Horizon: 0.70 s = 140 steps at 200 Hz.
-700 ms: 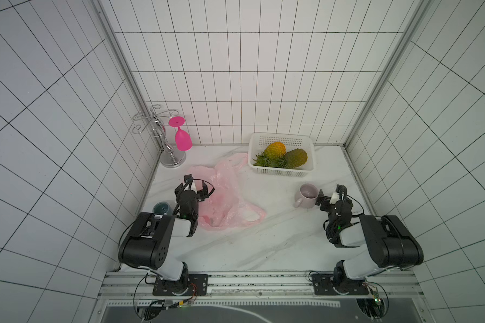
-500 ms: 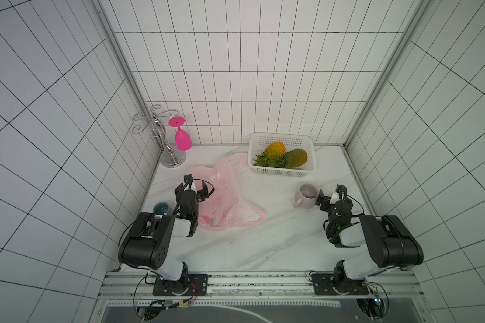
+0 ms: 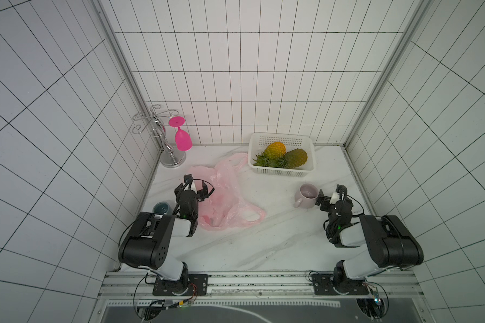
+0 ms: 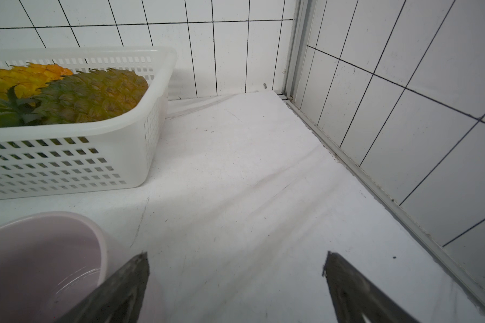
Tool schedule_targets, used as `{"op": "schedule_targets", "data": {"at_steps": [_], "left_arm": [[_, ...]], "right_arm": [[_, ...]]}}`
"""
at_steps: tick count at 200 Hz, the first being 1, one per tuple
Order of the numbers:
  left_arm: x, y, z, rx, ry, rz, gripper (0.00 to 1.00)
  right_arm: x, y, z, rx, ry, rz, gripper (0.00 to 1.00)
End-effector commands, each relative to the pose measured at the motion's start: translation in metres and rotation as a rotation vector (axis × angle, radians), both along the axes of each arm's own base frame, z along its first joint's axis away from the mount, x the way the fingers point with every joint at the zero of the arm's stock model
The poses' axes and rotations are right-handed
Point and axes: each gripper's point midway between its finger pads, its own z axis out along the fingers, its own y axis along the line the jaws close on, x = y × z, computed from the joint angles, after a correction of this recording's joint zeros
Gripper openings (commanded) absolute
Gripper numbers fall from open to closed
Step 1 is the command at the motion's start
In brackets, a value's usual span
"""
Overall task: Place the pineapple into a plastic bag & tie a knot
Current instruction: Pick up the plastic bag at the center of the board.
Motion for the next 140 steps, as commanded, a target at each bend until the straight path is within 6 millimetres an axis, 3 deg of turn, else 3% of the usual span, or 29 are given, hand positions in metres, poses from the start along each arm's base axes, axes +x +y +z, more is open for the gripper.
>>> {"op": "schedule_targets", "data": {"at_steps": [1, 15, 30, 44, 57, 71, 86, 116, 140], "left_arm": [[0.009, 0.003, 0.029, 0.03, -0.012, 0.044, 0.97], [0.012, -0.001, 0.038, -0.002, 0.1, 0.081, 0.97], [0.011, -0.004, 0.06, -0.058, 0.087, 0.126, 0.97], [0.008, -0.019, 0.082, -0.124, 0.046, 0.088, 0.97], [0.003, -0.037, 0.1, -0.213, 0.021, 0.04, 0.92], [-0.003, -0.064, 0.105, -0.331, 0.112, -0.072, 0.75], [-0.017, -0.101, 0.097, -0.378, 0.282, -0.207, 0.67], [-0.061, -0.159, 0.071, -0.257, 0.563, -0.345, 0.69], [-0.063, -0.183, 0.059, -0.155, 0.65, -0.346, 0.76]], "right_arm": [[0.008, -0.018, 0.054, 0.009, -0.157, -0.098, 0.99], [-0.002, -0.028, 0.065, 0.049, -0.153, -0.173, 0.99], [-0.017, -0.05, 0.065, 0.17, -0.12, -0.345, 0.99], [-0.037, -0.067, 0.062, 0.298, -0.121, -0.514, 0.99], [-0.044, -0.066, 0.065, 0.393, -0.115, -0.522, 0.99], [-0.037, -0.046, 0.081, 0.445, -0.09, -0.378, 0.92], [-0.025, -0.014, 0.108, 0.471, -0.088, -0.16, 0.83], [-0.009, 0.049, 0.15, 0.526, -0.06, 0.196, 0.78], [0.009, 0.089, 0.156, 0.506, 0.041, 0.316, 0.79]]}}
